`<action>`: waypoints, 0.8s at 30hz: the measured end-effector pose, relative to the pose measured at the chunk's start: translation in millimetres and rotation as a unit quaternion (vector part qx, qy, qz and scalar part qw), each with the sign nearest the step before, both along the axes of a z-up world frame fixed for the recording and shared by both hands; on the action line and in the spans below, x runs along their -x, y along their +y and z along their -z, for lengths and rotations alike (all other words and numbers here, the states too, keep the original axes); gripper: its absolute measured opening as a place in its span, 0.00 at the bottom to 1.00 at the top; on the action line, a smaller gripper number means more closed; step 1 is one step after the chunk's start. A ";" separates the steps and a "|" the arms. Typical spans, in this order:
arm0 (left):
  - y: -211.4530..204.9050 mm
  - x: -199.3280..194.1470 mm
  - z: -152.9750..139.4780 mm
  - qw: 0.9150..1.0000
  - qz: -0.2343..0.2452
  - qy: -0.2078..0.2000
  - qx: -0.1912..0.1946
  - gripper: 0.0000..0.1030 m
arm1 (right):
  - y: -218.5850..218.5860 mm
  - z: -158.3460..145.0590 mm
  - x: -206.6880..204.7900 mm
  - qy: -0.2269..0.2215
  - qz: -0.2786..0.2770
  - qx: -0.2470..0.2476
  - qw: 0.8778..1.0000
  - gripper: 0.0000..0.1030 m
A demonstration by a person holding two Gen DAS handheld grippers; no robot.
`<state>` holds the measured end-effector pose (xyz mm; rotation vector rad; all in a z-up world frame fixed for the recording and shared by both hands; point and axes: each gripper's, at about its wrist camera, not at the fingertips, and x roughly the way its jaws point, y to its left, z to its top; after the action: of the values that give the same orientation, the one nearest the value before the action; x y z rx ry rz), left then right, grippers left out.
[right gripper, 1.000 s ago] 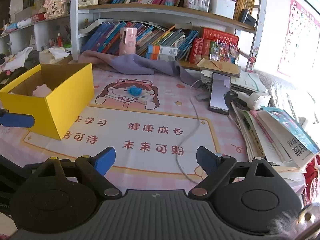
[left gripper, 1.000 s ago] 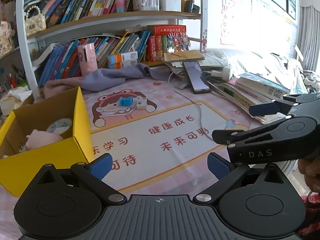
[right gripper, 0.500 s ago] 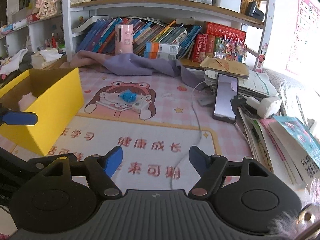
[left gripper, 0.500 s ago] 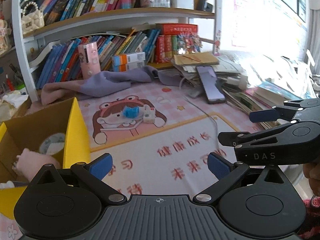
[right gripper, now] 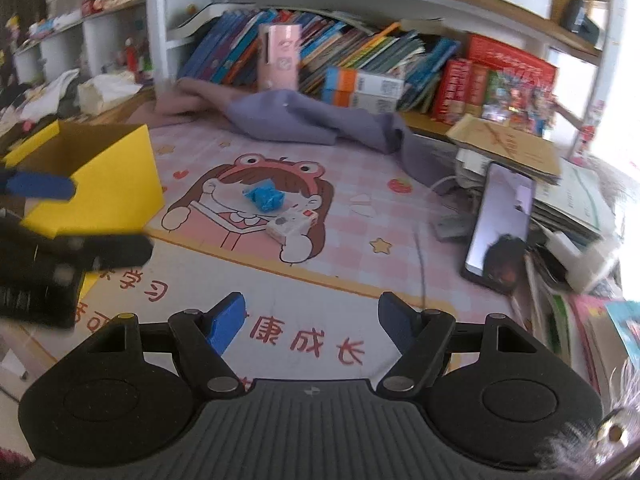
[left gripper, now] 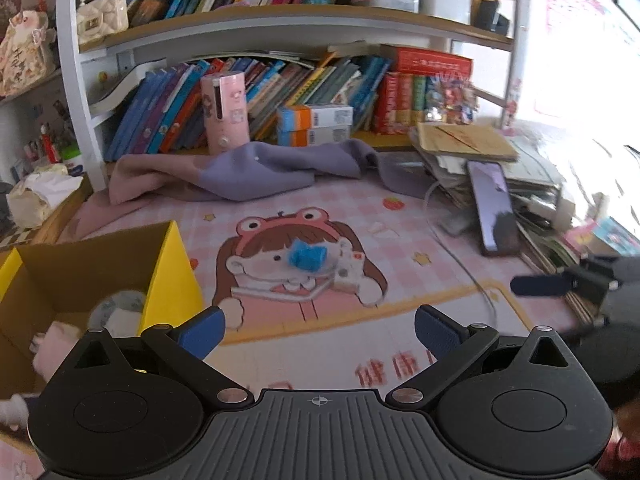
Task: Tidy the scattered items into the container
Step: 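Move both open grippers over the table toward the blue item and white box, then grasp the blue plastic item with the left gripper while the right grasps the white box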
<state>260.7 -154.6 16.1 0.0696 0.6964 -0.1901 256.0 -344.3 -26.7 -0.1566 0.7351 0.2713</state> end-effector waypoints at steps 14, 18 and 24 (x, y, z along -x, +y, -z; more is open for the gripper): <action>-23.3 -110.9 30.4 0.998 -0.043 0.053 -0.017 0.93 | 1.3 35.9 -83.3 0.010 -0.088 -0.009 0.996 0.71; -32.0 -140.7 46.1 0.996 -0.032 0.073 -0.033 0.85 | 6.6 49.7 -108.8 0.004 -0.108 -0.003 0.994 0.71; -34.1 -174.1 73.0 0.993 -0.037 0.104 -0.050 0.72 | 11.8 63.9 -143.3 -0.001 -0.130 -0.001 0.991 0.71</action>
<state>434.7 -188.7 -56.9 0.1207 0.9151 -0.0925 399.2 -332.5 -90.6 -0.2506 0.7132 0.5207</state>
